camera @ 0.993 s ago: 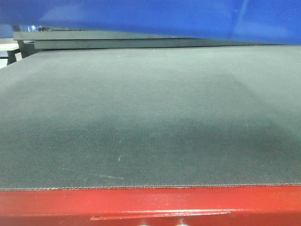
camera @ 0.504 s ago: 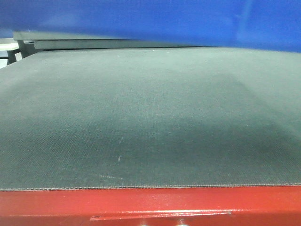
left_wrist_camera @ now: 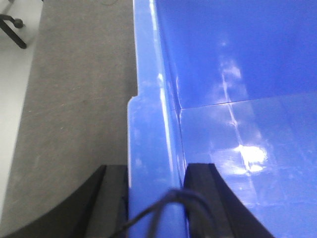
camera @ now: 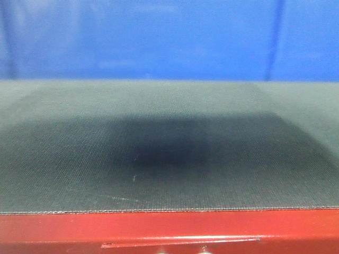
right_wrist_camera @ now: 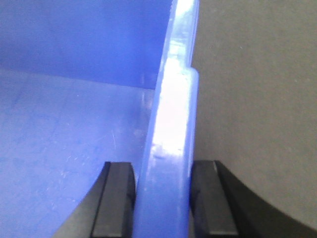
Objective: Move blue bin to conveyor side
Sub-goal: 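Carry the blue bin with both grippers over the grey conveyor belt, then lower the blue bin onto the belt and open both grippers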
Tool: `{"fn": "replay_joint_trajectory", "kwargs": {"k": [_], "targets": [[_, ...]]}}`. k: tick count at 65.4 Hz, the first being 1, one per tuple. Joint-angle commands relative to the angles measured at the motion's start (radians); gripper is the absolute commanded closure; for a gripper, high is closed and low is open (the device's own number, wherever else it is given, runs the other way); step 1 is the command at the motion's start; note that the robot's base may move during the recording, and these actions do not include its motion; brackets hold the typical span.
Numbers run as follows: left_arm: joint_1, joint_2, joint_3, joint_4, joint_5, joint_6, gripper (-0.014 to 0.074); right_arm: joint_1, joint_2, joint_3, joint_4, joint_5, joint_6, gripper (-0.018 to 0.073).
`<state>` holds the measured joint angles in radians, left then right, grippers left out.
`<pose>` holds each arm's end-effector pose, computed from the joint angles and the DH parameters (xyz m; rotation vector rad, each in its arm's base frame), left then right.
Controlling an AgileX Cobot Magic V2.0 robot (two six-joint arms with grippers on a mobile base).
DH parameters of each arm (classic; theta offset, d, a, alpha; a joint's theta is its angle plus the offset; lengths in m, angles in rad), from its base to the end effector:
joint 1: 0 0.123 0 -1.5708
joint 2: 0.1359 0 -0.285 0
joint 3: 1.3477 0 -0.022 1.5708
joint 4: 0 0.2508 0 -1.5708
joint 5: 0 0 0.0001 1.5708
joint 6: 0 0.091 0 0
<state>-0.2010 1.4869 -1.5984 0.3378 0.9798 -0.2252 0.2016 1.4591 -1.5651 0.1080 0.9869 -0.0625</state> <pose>0.3186 -0.0393 0.4187 0.0549 2.2969 0.2043 0.3045 0.0706 0.4131 -0.2850 2.3497 0.2026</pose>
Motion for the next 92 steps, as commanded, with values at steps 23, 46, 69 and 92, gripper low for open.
{"fn": "replay_joint_trajectory", "kwargs": {"k": [23, 46, 69, 92], "targets": [[0.062, 0.174, -0.014, -0.04, -0.235, 0.005, 0.0595, 0.001, 0.212, -0.028, 0.037, -0.289, -0.017, 0.0637], [0.062, 0.242, -0.014, -0.04, -0.236, 0.005, 0.0143, 0.001, 0.235, -0.028, 0.037, -0.304, -0.034, 0.0272], [0.065, 0.174, -0.014, -0.041, -0.182, 0.005, -0.0005, -0.001, 0.186, -0.028, 0.037, -0.301, -0.035, -0.0009], [0.065, -0.17, 0.003, -0.048, -0.169, 0.005, 0.0038, -0.001, -0.09, -0.02, 0.033, -0.186, -0.035, 0.0402]]}}
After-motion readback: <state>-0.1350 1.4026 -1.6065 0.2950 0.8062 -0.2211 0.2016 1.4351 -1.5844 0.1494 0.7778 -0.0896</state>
